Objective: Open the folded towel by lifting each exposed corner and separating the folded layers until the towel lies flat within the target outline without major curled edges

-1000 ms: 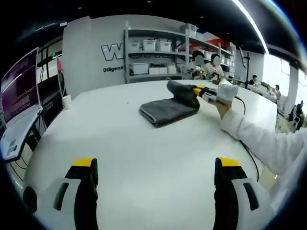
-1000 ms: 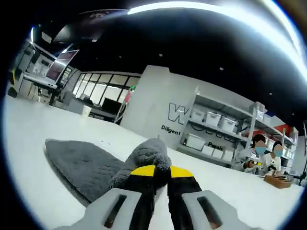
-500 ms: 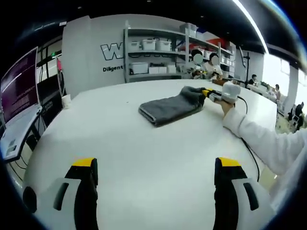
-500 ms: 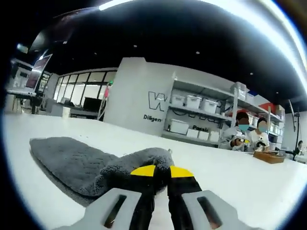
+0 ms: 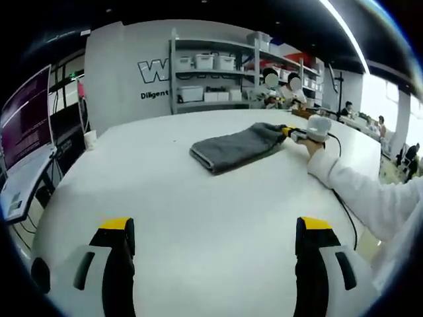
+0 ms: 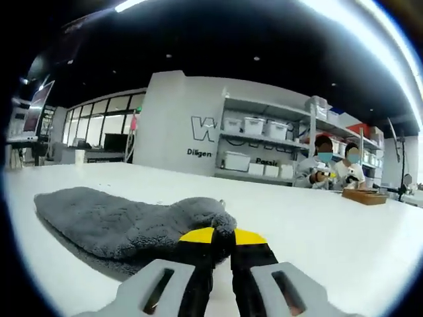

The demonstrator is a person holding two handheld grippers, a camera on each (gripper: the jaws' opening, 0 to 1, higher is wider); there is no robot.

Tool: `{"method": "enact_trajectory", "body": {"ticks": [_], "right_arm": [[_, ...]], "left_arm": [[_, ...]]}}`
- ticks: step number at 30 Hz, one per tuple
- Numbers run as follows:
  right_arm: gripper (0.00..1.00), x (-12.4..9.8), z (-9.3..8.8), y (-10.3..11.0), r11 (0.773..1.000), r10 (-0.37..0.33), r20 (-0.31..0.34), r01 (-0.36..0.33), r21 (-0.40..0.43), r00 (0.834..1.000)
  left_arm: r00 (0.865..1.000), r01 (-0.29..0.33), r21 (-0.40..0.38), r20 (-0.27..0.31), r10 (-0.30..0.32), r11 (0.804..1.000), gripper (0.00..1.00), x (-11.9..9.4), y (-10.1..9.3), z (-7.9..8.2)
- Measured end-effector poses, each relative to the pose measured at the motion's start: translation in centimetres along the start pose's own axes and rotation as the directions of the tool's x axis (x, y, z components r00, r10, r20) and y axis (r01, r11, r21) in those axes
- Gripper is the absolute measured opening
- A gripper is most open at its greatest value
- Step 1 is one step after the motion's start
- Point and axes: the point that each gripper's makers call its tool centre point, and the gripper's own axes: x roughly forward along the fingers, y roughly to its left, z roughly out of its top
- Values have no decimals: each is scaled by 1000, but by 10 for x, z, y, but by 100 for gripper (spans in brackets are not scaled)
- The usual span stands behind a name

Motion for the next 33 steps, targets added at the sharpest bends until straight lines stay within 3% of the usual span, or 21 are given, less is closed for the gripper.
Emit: {"method": "enact_trajectory", "body": {"ticks": [9,18,28,33], "right_arm": [[2,-2,-15,-7,999,-17,-62,19,38,998],[3,-4,-39,-11,998,-37,-164,46,49,986],[4,-8,-41,-11,999,-38,-172,36,-13,984],[7,-14,-36,-18,999,-31,-146,34,23,989]], "left_arm": [[1000,0,-1,1,0,1000,100,0,-1,-1],[1000,0,0,4,0,1000,100,-1,-1,0],[1000,4,2,1,-4,1000,100,-1,-1,0],[1000,2,-4,2,-2,1000,99,0,1,0]]}}
